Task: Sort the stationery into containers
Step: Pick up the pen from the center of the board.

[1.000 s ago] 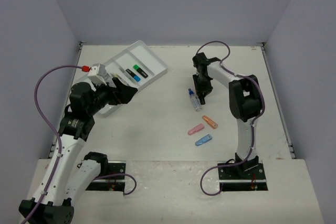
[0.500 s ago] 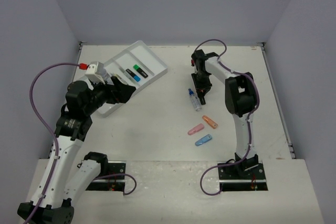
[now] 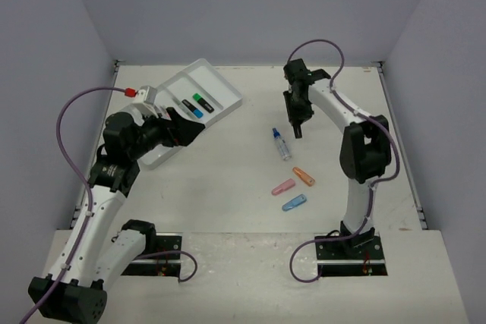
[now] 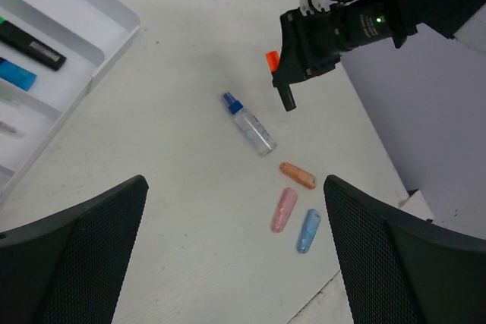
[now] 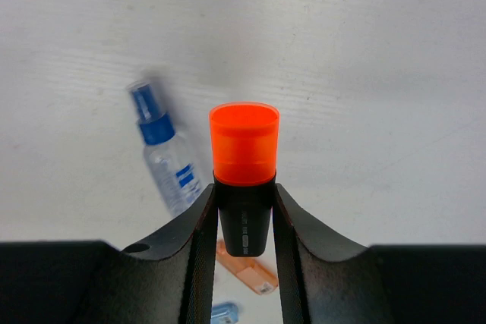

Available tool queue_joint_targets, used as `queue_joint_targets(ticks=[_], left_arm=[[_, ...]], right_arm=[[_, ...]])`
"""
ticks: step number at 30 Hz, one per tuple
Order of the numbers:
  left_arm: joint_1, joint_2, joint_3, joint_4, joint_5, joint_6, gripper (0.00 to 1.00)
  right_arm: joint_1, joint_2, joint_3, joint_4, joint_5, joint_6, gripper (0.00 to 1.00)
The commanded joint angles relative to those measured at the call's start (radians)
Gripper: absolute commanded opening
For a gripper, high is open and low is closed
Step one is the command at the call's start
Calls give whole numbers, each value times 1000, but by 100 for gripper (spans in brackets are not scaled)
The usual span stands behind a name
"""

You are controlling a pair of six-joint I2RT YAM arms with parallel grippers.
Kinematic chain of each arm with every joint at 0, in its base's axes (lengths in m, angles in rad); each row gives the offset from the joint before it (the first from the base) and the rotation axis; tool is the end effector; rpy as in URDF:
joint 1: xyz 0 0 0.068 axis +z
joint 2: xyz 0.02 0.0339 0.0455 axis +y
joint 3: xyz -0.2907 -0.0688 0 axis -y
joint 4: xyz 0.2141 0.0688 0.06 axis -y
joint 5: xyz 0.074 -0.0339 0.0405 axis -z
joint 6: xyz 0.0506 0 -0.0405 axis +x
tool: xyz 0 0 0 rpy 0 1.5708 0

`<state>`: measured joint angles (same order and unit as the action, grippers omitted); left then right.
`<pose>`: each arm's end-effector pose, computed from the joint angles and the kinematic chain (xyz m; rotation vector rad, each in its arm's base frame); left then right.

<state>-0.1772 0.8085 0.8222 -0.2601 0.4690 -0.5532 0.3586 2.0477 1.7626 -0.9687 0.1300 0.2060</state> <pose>0.1417 -0.0486 0.3576 -0.0073 1.8926 -0.9332 0.3904 0.1393 0.2511 -0.1845 2.7952 -0.0504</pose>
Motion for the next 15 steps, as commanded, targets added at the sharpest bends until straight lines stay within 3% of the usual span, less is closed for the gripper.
queue_joint_targets(ticks=[1, 3, 4, 5, 12, 15], left_arm=[[-9, 37, -72, 363, 164, -188, 100], [-51, 65, -99, 455, 166, -248, 100], [-54, 77, -101, 477, 166, -252, 100], [-110, 99, -104, 512, 139, -264, 100], [-194, 147, -175, 662, 60, -367, 100], [-211, 141, -193, 673, 53, -369, 95]], right_arm=[[129, -282, -66, 87, -7, 20, 0], [222, -390, -164, 194, -201, -14, 0], [229, -399, -172, 203, -217, -17, 0], [312, -468, -274, 332, -288, -9, 0], [500, -699, -473, 661, -342, 61, 0], [516, -714, -465, 664, -336, 63, 0]])
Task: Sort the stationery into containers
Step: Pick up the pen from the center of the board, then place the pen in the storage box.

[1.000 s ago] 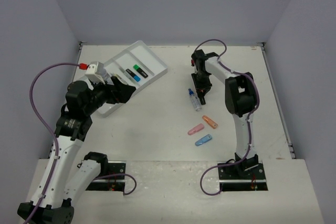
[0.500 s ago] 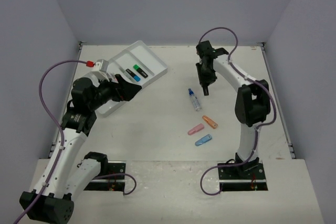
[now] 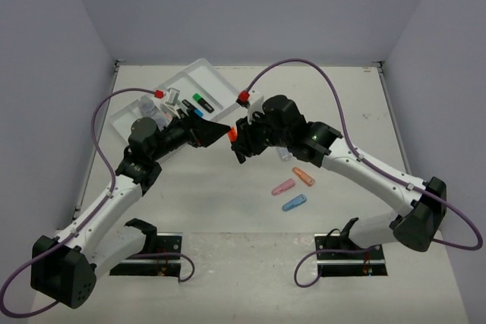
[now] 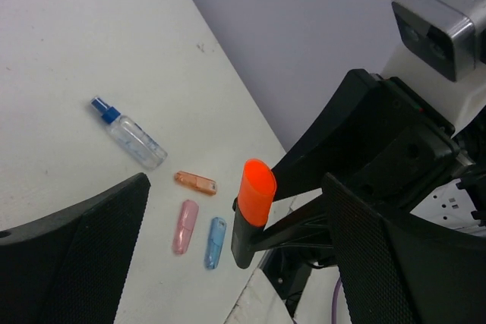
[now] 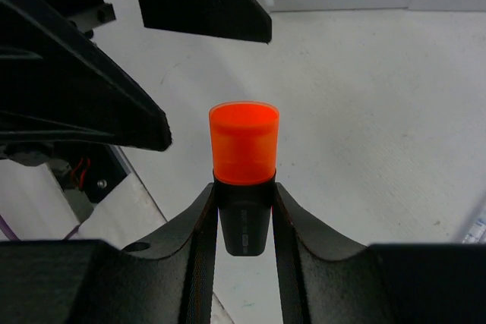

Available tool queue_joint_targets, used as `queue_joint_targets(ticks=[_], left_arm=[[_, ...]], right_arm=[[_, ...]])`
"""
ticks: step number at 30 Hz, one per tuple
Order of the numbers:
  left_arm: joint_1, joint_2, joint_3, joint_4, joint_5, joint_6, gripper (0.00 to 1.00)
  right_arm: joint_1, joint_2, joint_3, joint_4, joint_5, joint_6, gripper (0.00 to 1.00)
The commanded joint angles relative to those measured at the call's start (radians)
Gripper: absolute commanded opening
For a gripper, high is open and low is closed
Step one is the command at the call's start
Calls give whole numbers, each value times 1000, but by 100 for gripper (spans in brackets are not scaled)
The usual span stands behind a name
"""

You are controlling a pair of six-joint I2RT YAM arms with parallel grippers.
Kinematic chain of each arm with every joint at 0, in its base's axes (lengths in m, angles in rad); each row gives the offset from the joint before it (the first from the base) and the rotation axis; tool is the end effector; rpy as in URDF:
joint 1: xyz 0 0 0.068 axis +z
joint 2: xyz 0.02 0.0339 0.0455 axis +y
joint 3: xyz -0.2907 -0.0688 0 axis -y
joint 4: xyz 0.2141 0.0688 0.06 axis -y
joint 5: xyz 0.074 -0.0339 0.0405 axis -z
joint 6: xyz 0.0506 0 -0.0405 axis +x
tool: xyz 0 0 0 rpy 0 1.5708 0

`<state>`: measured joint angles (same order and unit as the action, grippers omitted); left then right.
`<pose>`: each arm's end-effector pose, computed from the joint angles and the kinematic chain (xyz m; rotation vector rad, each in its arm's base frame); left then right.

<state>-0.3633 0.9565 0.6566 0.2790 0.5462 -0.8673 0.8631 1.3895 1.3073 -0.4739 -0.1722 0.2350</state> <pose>0.1701 -0.0928 0.3427 0.0279 1.7725 -1.3574 0.1826 0.2268 0.3763 -0.7907 2.0881 0.8112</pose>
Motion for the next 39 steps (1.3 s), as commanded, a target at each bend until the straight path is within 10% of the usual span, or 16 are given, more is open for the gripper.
queue_joint_targets(ticks=[1, 14, 21, 24, 25, 26, 27, 32, 39], left_arm=[[-30, -10, -33, 132, -29, -53, 92], [-67, 40, -39, 195, 1, -56, 59], [-74, 102, -3, 219, 29, -46, 7], [-74, 124, 55, 68, -54, 7, 0], [-74, 130, 106, 2, -157, 41, 0], [-71, 154, 146, -128, -228, 64, 0], [-68, 177, 223, -213, -377, 96, 0], [50, 432, 413, -429, -632, 88, 0], [177, 865, 785, -547, -734, 42, 0]], right_arm=[[16, -59, -4, 166, -29, 36, 0], [40, -18, 80, 125, -31, 47, 0], [40, -3, 93, 135, -24, 47, 0], [40, -12, 64, 153, -4, 43, 29], [39, -24, 27, 182, 19, 49, 49], [40, -50, 3, 196, 72, 58, 91], [40, -67, -24, 189, 112, 70, 99], [35, -202, -148, 132, 420, 156, 99], [-4, -367, -340, 97, 473, 199, 99]])
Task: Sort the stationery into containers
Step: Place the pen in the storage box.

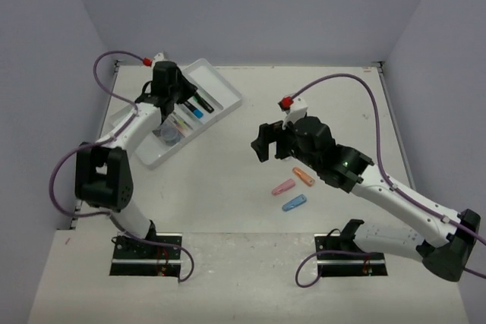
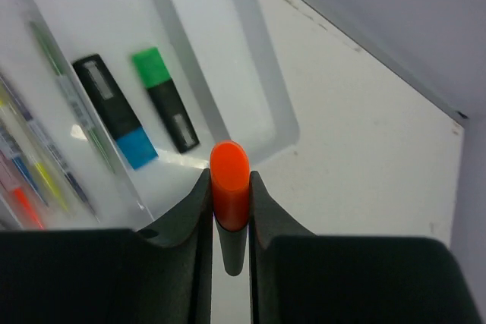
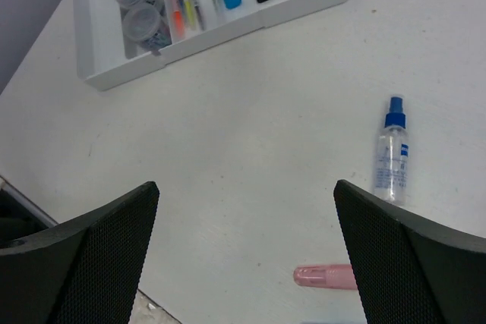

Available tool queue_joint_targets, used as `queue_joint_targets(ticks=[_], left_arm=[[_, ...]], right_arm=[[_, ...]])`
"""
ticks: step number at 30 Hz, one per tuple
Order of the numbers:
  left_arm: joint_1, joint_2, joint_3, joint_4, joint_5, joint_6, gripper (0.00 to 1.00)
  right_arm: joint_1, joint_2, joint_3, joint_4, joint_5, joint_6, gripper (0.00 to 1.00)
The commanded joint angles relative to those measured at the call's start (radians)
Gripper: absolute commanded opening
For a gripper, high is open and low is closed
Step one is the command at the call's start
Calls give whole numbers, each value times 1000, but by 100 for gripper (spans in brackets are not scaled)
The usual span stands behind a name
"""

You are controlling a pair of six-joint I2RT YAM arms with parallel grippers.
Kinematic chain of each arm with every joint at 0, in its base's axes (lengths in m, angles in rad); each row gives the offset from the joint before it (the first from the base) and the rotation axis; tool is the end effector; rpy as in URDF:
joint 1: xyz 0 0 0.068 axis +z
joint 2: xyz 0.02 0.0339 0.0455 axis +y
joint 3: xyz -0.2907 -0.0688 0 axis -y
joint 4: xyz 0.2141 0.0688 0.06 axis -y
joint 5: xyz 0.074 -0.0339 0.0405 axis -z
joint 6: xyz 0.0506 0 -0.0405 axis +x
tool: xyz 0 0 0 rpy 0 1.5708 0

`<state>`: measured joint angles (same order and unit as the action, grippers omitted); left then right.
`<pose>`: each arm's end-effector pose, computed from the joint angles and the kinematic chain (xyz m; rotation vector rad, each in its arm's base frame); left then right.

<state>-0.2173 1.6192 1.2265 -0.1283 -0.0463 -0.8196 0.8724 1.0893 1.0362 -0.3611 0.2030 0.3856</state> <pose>0.3548 -0.0759 0.3154 -0.6634 2.0389 -0.5721 0.1464 0.1585 0.3700 -0.3572 1.9967 0.6106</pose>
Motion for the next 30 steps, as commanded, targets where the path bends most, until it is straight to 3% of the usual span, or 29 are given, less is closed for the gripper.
queue_joint_targets(ticks=[1, 5, 9, 12, 13, 16, 22, 24, 27, 30], left_arm=[[36, 265, 282, -167, -137, -6, 0], [44, 439, 448, -240, -147, -10, 4], [52, 492, 506, -266, -143, -22, 12], [53, 507, 508, -275, -138, -24, 44], [53, 503, 506, -279, -136, -29, 60], [54, 476, 489, -275, -119, -33, 70], [52, 265, 407, -220, -4, -23, 74], [45, 169, 361, -186, 60, -5, 78], [28, -130, 234, -127, 130, 31, 91], [15, -382, 86, -97, 147, 69, 98]], right_arm=[[-16, -77, -85, -23, 108, 52, 99], [-39, -90, -128, -38, 101, 64, 99], [-86, -47, -132, -55, 42, 56, 99], [-129, -4, -120, -70, -2, 54, 99], [-153, 19, -114, -75, -30, 51, 99], [-204, 95, -80, -97, -73, 24, 92], [-303, 368, 65, -182, -104, -44, 65], [-335, 447, 141, -205, -112, -85, 61], [-357, 613, 270, -276, -99, -126, 49], [-363, 741, 358, -319, -65, -134, 45]])
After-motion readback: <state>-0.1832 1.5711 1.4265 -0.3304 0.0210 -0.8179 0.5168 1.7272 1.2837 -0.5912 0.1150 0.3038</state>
